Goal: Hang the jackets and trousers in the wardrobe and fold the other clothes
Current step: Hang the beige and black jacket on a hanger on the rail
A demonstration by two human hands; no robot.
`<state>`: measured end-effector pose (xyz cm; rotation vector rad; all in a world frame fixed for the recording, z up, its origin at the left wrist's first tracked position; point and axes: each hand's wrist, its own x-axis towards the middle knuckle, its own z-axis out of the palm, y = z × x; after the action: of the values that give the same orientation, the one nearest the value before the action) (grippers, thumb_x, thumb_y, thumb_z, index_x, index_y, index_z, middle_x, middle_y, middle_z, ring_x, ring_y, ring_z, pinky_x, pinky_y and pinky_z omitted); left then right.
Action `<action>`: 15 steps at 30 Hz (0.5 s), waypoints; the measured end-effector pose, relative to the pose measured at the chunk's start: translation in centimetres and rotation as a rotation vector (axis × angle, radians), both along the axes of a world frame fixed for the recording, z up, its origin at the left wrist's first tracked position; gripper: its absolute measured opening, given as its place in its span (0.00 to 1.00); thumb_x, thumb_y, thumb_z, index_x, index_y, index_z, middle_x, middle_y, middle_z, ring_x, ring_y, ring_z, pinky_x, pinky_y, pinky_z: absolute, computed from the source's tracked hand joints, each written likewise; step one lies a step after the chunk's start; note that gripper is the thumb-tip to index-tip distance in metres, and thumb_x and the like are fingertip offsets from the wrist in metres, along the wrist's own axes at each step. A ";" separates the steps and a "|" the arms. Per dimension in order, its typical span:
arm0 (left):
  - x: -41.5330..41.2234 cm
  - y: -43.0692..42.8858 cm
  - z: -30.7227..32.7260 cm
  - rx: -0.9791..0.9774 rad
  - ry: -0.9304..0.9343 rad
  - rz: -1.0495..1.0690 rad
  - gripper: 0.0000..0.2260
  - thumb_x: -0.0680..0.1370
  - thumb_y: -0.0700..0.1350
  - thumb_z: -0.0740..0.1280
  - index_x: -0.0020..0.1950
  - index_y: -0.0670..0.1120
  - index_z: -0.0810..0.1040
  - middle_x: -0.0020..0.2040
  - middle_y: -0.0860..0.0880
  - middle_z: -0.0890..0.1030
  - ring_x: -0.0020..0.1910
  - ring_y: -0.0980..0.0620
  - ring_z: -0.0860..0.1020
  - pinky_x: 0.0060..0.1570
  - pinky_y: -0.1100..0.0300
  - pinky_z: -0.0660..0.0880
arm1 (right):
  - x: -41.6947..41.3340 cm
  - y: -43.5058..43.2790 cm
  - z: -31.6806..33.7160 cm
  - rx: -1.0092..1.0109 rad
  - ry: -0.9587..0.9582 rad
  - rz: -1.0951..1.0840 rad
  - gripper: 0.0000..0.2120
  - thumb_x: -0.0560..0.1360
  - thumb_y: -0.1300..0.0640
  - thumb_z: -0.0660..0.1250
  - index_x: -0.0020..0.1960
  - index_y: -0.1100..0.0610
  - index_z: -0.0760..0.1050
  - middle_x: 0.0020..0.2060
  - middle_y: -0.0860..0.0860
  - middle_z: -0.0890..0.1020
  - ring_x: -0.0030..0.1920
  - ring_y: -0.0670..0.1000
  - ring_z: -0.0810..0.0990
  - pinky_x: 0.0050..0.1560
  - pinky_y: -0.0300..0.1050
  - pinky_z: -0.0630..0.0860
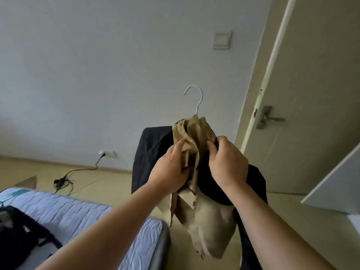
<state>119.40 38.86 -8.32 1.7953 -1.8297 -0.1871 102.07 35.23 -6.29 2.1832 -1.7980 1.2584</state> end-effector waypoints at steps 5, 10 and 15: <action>-8.5 -7.2 1.0 0.012 0.130 -0.225 0.25 0.74 0.67 0.62 0.68 0.60 0.63 0.53 0.63 0.77 0.46 0.61 0.79 0.43 0.67 0.75 | -8.9 -3.5 0.7 -0.018 -0.012 -0.173 0.16 0.80 0.41 0.56 0.44 0.51 0.73 0.30 0.40 0.68 0.25 0.34 0.59 0.28 0.29 0.48; -17.8 -13.5 1.0 0.062 0.220 -0.397 0.12 0.79 0.62 0.61 0.60 0.62 0.70 0.51 0.63 0.80 0.49 0.61 0.80 0.51 0.63 0.78 | -18.1 -5.8 0.1 0.062 0.004 -0.285 0.14 0.82 0.42 0.56 0.46 0.49 0.73 0.31 0.41 0.73 0.26 0.37 0.67 0.28 0.29 0.54; -27.4 -18.3 1.2 0.206 0.280 -0.601 0.07 0.80 0.53 0.68 0.57 0.59 0.79 0.48 0.64 0.82 0.48 0.67 0.80 0.45 0.75 0.72 | -27.1 -6.6 -0.3 0.155 -0.001 -0.485 0.14 0.82 0.42 0.55 0.47 0.49 0.72 0.31 0.41 0.71 0.28 0.38 0.69 0.29 0.31 0.56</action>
<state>91.99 20.56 -7.13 1.2073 -2.1393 -0.8341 74.98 28.62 -6.63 1.6434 -2.3002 1.0366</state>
